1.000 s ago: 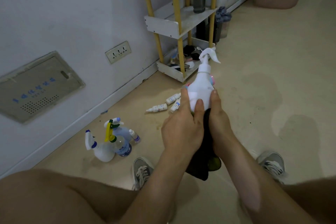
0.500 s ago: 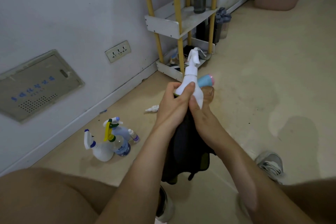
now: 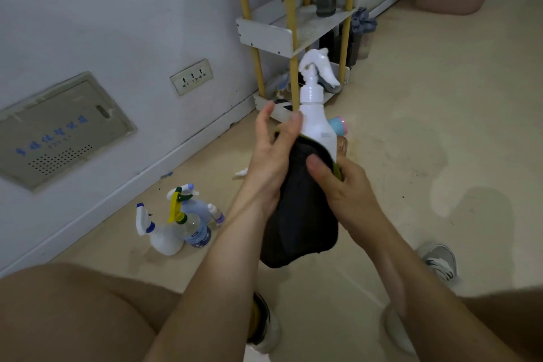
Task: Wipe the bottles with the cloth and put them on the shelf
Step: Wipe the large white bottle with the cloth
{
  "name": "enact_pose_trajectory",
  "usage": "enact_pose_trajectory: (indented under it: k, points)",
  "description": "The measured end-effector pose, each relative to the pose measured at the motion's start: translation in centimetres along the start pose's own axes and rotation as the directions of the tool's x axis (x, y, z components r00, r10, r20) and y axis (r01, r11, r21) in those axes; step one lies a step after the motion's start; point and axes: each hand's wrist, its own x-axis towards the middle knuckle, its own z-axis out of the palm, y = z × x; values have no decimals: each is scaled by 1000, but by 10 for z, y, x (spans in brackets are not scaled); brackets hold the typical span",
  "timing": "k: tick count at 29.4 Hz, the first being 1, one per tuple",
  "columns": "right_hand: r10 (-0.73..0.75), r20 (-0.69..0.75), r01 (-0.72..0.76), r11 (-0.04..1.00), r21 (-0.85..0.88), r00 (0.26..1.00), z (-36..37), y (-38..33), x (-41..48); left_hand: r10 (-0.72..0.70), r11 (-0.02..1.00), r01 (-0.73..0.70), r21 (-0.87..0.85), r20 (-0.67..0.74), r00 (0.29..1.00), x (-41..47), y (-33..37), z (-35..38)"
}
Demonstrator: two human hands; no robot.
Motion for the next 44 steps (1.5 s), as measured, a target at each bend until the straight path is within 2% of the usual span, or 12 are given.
enact_pose_trajectory:
  k: [5, 7, 9, 13, 16, 19, 24, 28, 32, 38, 42, 44]
  points:
    - [8, -235, 16, 995, 100, 972, -4, 4, 7, -2, 988, -13, 156, 99, 995, -20, -20, -11]
    - [38, -304, -4, 994, 112, 952, -5, 12, 8, 10, 980, -11, 199, 6, 1000, -25, -29, -5]
    - [-1, -306, 17, 999, 50, 952, -3, 17, 7, 22, 990, -1, 139, -153, 988, -28, -36, -1]
    - [8, -123, -16, 998, -68, 992, -3, 8, 5, 47, 997, -31, 68, -251, 967, -22, -31, -3]
    - [70, 81, -67, 997, -47, 994, 1, 2, 0, 70, 996, -53, 67, -273, 959, -17, -23, -4]
    - [72, 164, -84, 994, 68, 984, 1, -4, -3, 84, 991, -60, 122, -201, 976, -13, -14, -2]
    - [63, 298, -104, 987, 123, 952, -15, -11, 4, 170, 969, -147, 199, -107, 980, -8, -6, 0]
    - [108, 436, -137, 990, 36, 893, -27, -12, 5, 225, 932, -186, 312, -94, 970, -9, 1, 6]
    - [73, 396, -62, 997, -42, 915, -32, -15, 12, 254, 892, -194, 409, -97, 962, -9, 9, 14]
    - [-8, 348, -4, 999, 34, 938, -20, -13, 12, 200, 957, -175, 233, -89, 976, -10, 15, 14]
    - [38, 352, -49, 999, 22, 935, -24, -10, 15, 179, 972, -160, 171, -102, 979, -8, 15, 14]
    - [106, 390, -144, 987, 68, 914, -29, -3, 15, 167, 981, -155, 113, -103, 981, -5, 17, 10]
